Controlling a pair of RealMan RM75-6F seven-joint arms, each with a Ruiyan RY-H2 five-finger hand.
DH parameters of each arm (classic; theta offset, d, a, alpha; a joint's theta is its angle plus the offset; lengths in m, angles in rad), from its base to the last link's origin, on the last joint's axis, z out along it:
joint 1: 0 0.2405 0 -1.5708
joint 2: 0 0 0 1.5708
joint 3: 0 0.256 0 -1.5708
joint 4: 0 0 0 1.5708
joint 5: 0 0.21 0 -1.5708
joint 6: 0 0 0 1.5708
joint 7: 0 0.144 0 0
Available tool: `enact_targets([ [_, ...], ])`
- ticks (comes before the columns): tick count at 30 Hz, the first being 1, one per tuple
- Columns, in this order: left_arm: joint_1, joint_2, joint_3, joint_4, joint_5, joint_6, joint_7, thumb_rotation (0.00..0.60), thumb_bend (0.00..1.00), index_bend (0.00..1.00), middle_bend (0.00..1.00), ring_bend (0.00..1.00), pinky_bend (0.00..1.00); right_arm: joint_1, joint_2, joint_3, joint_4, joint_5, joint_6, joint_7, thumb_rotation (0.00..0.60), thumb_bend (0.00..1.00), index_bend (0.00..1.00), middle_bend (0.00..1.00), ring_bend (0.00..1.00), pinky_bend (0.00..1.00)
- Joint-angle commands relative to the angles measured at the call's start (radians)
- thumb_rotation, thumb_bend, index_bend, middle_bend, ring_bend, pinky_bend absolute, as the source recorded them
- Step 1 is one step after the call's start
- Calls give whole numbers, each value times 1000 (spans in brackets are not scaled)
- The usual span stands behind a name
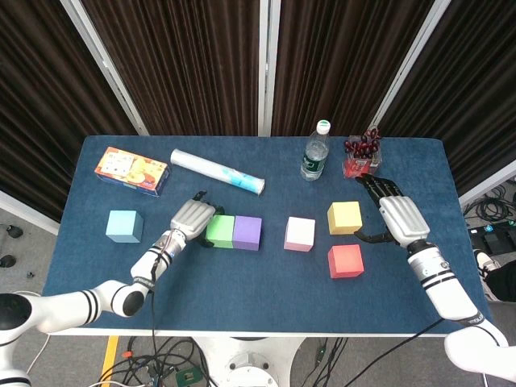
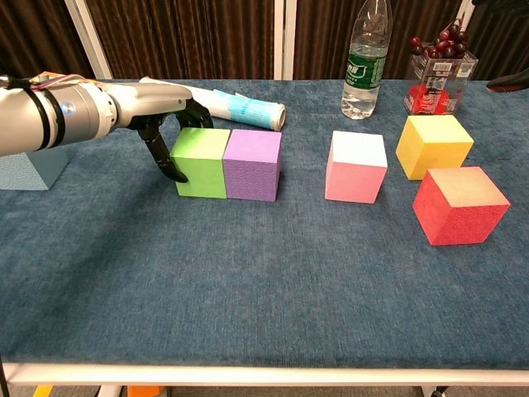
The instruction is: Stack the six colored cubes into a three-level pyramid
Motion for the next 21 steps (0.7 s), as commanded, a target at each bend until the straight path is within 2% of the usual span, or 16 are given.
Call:
enact_targets([
  [1, -2, -1, 0, -4, -9, 2, 6, 600, 157, 335, 476, 299, 49, 0, -1, 0, 1, -1, -1, 2, 600, 101, 0, 23, 0, 0],
  [21, -8, -12, 7, -8, -30, 19, 31, 600, 157, 312, 442, 298, 49, -9, 1, -3, 5, -8, 4, 10, 600, 101, 0, 23, 0, 0],
])
